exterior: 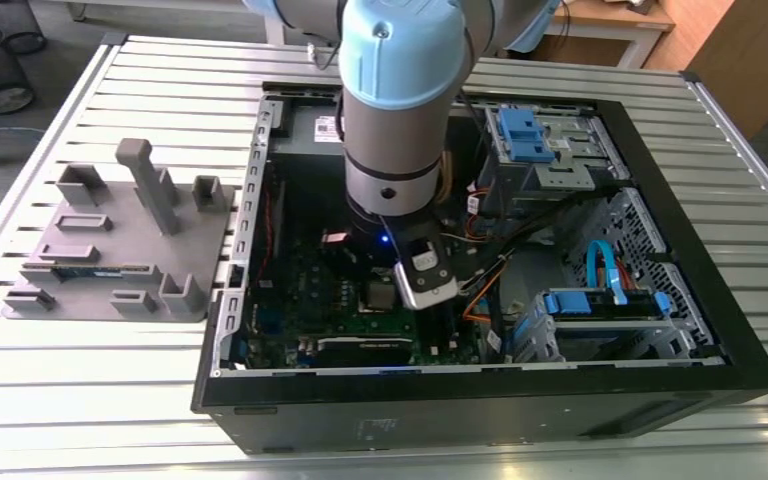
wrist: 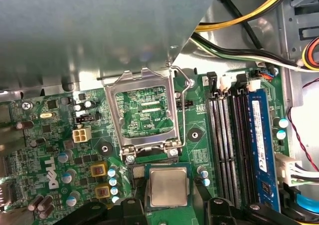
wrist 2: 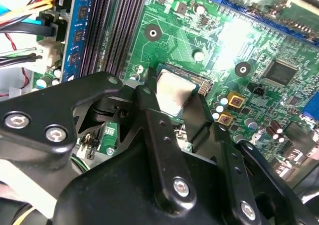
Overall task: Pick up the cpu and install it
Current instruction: 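Place the cpu into insertion slot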
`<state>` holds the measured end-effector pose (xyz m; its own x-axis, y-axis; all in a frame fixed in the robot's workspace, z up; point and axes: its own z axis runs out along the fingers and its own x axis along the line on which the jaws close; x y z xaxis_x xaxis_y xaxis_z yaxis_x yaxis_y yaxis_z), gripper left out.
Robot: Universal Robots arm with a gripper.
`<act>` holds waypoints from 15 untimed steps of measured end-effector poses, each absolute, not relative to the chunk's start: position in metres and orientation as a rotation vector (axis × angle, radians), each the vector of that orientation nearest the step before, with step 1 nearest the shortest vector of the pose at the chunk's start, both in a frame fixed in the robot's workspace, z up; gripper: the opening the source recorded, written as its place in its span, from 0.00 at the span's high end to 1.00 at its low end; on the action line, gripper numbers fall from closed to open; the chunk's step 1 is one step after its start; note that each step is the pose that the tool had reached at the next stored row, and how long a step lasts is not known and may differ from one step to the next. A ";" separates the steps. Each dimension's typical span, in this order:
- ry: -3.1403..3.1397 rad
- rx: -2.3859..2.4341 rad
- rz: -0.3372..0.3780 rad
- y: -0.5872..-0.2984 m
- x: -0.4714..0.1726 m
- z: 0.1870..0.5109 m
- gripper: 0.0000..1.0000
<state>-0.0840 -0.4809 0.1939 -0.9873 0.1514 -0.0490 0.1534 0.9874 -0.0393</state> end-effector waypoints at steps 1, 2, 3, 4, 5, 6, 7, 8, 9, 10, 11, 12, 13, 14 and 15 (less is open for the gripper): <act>3.086 0.237 -0.067 -0.481 -0.084 0.194 0.51; 3.086 0.238 -0.066 -0.481 -0.085 0.193 0.51; 3.086 0.238 -0.066 -0.481 -0.085 0.193 0.51; 3.086 0.239 -0.067 -0.481 -0.086 0.193 0.51; 3.086 0.239 -0.066 -0.481 -0.086 0.193 0.51; 3.086 0.239 -0.067 -0.481 -0.086 0.193 0.51; 3.086 0.239 -0.067 -0.481 -0.086 0.193 0.51; 3.086 0.239 -0.067 -0.481 -0.086 0.193 0.51; 3.086 0.240 -0.067 -0.481 -0.086 0.193 0.51; 3.086 0.240 -0.067 -0.481 -0.085 0.193 0.51; 3.086 0.240 -0.067 -0.481 -0.085 0.193 0.51; 3.086 0.240 -0.067 -0.481 -0.085 0.193 0.51; 3.086 0.241 -0.066 -0.481 -0.084 0.193 0.51; 3.086 0.241 -0.067 -0.481 -0.084 0.193 0.51; 3.086 0.241 -0.067 -0.481 -0.084 0.193 0.51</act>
<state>-0.0844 -0.4809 0.1929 -0.9868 0.1544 -0.0490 0.1564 0.9869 -0.0394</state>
